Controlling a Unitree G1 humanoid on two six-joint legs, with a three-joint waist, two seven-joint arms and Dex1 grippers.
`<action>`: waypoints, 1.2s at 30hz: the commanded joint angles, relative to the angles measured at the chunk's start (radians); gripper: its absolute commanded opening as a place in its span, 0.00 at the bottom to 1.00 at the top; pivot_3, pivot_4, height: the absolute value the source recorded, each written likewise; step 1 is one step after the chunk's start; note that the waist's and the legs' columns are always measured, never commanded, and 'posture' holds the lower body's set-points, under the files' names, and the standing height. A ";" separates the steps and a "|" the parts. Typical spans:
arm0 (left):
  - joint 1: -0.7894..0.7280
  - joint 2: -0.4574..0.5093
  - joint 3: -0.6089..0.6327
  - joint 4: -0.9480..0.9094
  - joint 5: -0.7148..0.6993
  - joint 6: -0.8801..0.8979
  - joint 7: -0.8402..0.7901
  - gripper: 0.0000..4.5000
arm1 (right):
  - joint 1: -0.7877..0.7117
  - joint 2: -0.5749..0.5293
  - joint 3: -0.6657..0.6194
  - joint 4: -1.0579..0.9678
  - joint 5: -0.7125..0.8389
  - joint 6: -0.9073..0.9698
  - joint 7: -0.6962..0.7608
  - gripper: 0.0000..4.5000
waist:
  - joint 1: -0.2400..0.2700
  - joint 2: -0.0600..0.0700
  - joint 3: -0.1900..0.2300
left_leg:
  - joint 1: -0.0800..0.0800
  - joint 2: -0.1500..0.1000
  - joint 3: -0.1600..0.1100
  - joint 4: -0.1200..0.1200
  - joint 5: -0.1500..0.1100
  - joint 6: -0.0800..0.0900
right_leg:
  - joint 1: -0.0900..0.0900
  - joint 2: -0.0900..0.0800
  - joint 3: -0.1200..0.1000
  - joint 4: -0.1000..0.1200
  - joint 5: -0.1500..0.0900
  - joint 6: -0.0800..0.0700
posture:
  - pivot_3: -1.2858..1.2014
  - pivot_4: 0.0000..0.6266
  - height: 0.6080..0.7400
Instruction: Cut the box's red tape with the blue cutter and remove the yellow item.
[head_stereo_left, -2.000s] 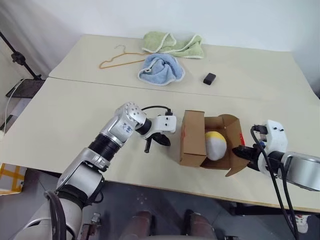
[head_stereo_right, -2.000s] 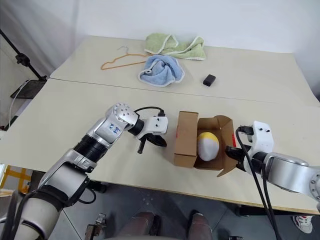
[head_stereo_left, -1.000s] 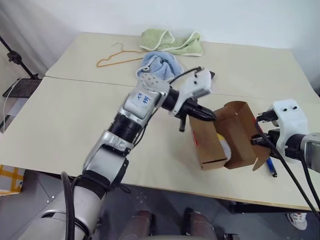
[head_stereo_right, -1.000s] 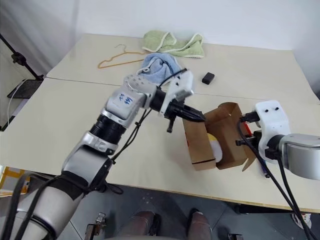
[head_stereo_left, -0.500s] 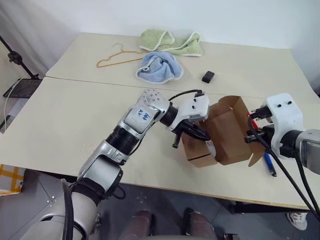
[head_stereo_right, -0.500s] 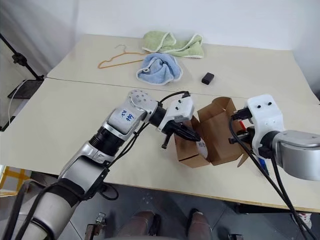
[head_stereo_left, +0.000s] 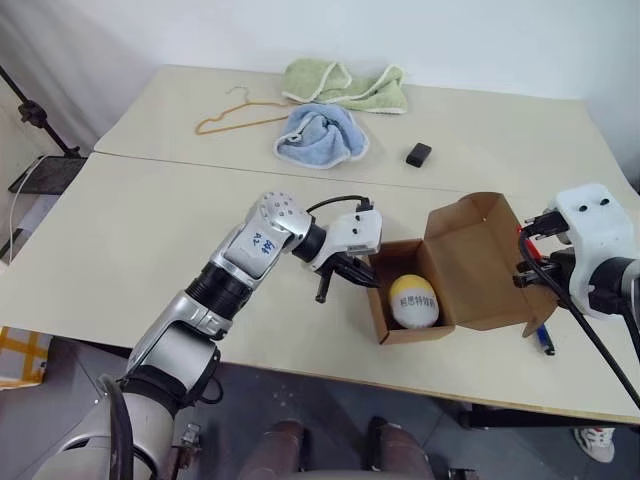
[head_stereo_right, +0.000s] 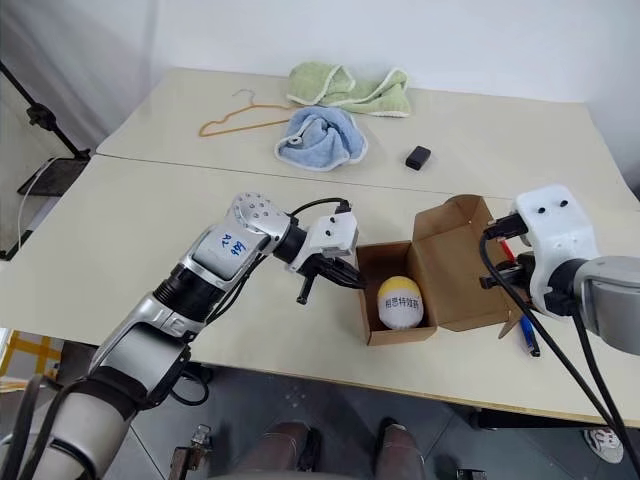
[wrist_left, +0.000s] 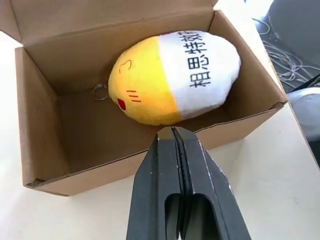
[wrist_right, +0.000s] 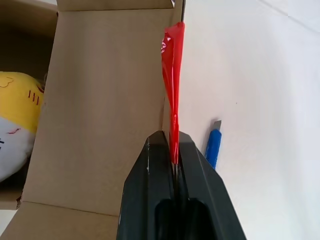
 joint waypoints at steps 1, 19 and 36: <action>0.029 -0.007 -0.040 0.011 0.035 0.002 0.015 0.00 | 0.042 0.081 -0.022 -0.045 -0.001 -0.068 -0.033 0.00 | 0.000 0.000 0.000 | 0.000 0.000 0.000 0.000 0.000 0.000 | 0.000 0.000 0.000 0.000 0.000 0.000 | 0.52 0.24 1.00; 0.034 0.000 -0.059 0.086 0.088 -0.073 0.028 0.00 | 0.134 0.419 0.070 -0.054 -0.048 -0.165 -0.086 0.15 | -0.023 0.000 0.000 | 0.014 0.005 0.004 -0.002 0.001 -0.002 | 0.010 0.002 0.002 0.002 0.000 0.001 | 0.52 0.24 1.00; -0.008 -0.030 -0.076 0.188 0.109 -0.138 0.023 0.00 | 0.341 0.494 -0.288 -0.076 -0.468 -0.137 0.292 0.99 | -0.011 -0.001 0.000 | 0.013 0.005 0.007 -0.002 0.000 -0.001 | 0.007 0.004 0.007 0.002 0.001 0.002 | 0.52 0.24 1.00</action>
